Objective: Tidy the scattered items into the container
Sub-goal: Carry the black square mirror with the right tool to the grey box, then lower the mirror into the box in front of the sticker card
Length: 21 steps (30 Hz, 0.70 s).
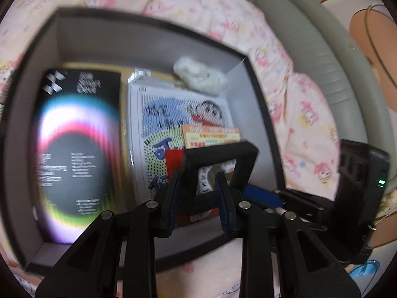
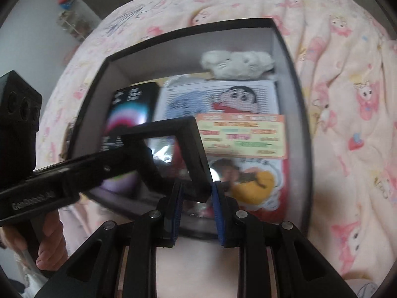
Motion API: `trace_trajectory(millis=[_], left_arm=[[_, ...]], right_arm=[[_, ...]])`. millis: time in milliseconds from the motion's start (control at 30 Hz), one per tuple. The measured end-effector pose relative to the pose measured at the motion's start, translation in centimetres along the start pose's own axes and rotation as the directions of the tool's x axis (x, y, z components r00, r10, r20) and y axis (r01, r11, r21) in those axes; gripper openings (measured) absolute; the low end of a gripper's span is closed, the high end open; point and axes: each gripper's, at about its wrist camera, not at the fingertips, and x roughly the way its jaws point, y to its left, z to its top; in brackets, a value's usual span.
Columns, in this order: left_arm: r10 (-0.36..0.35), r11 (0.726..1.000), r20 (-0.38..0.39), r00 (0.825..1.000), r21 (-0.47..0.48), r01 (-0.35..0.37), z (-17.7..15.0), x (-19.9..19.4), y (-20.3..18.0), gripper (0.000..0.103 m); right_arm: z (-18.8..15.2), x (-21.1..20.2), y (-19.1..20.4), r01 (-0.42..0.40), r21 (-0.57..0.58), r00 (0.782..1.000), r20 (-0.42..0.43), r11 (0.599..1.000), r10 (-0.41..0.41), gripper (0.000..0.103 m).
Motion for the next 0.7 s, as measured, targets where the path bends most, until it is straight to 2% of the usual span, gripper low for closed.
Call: trace_trajectory(millis=[100,200,300,433,567,633,700], left_arm=[[-0.013,1.0,-0.028,1.0,-0.026,0.012,-0.1,0.6,0.7,0.027],[-0.014,0.999,0.01,1.0,-0.042,0.015,-0.3,-0.1,1.3,0.027],[-0.009,0.998,0.012,1.0,-0.06,0.01,-0.3,0.3,1.4,0.027],[0.004,0.999,-0.022,1.0,-0.049,-0.005,-0.3,1.8,0.5,0.027],[-0.079,0.997,-0.038,0.996,0.0,0.079,-0.6,2.2,-1.5,0.027],[-0.067,0.998,-0.019,0.998,0.005,0.067,-0.8,1.9,-1.6,0.027],[-0.038,0.999,0.008,0.999,-0.032,0.038,-1.0,1.4,-0.7,0.027]], right_arm=[[-0.1,-0.3,-0.7,-0.015,0.01,0.999,0.029,1.0,0.015,0.021],[-0.2,-1.8,-1.0,-0.015,-0.001,0.995,0.099,1.0,0.015,0.021],[0.2,-3.4,-0.8,-0.018,-0.01,0.985,0.17,1.0,0.02,0.021],[2.3,-3.5,-0.2,-0.024,-0.01,0.984,0.175,1.0,0.025,0.021],[2.5,-3.8,-0.6,0.024,0.007,0.976,0.215,1.0,-0.025,0.021],[2.2,-3.7,-1.2,0.027,0.022,0.974,0.224,0.999,-0.032,0.021],[1.8,-3.5,-1.7,0.031,0.024,0.975,0.219,0.999,-0.036,0.021]])
